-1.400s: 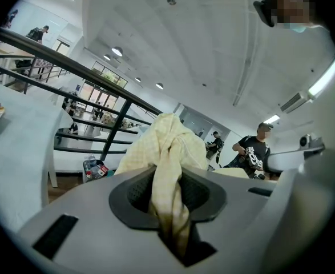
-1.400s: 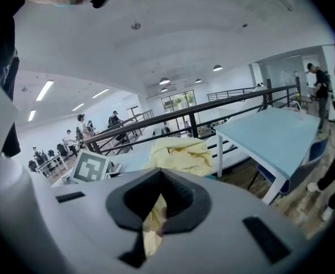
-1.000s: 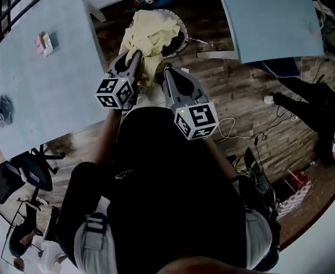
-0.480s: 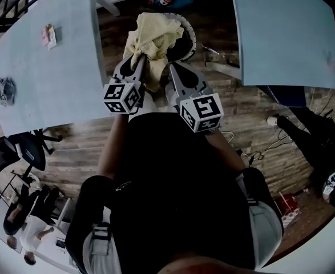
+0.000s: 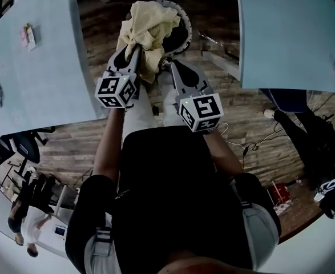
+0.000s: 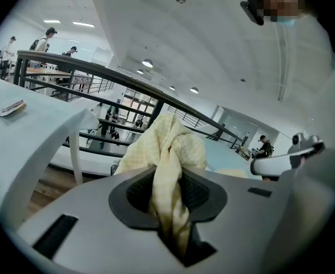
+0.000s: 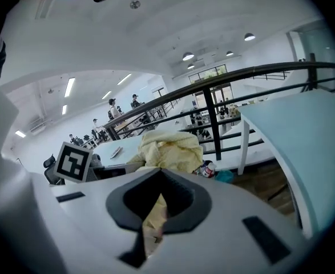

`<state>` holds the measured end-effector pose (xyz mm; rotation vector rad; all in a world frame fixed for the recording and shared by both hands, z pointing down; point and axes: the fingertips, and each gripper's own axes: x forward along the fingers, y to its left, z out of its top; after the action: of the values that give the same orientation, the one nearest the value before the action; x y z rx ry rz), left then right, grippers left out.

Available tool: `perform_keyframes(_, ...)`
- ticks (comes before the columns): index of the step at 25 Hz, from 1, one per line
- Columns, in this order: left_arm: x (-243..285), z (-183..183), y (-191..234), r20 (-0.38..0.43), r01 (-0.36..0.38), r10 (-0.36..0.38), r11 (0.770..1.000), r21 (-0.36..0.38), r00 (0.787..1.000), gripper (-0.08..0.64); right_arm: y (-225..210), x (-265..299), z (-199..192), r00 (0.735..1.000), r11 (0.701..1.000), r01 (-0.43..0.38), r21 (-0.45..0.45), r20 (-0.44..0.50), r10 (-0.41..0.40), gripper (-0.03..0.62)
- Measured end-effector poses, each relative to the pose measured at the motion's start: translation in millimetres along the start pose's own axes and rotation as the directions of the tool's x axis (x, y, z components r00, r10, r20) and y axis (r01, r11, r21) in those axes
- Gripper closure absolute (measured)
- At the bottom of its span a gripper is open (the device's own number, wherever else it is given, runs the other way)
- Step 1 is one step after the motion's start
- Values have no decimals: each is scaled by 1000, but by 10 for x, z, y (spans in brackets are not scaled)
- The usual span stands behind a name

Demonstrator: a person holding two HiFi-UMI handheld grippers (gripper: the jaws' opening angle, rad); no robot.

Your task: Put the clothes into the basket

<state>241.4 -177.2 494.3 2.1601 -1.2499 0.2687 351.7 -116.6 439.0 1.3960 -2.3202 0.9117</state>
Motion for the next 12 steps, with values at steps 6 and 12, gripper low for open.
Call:
perform_keyframes(6,455,-97,152,-18,38,-37,999,38,999,469,-172,239,-150,1000,999,26,27,-18,-25,583)
perform_keyframes(12,899,-525,342,-94,67,-58,994,88,994,469,-323,490,-379,998,998,50,29,-37,-49,583)
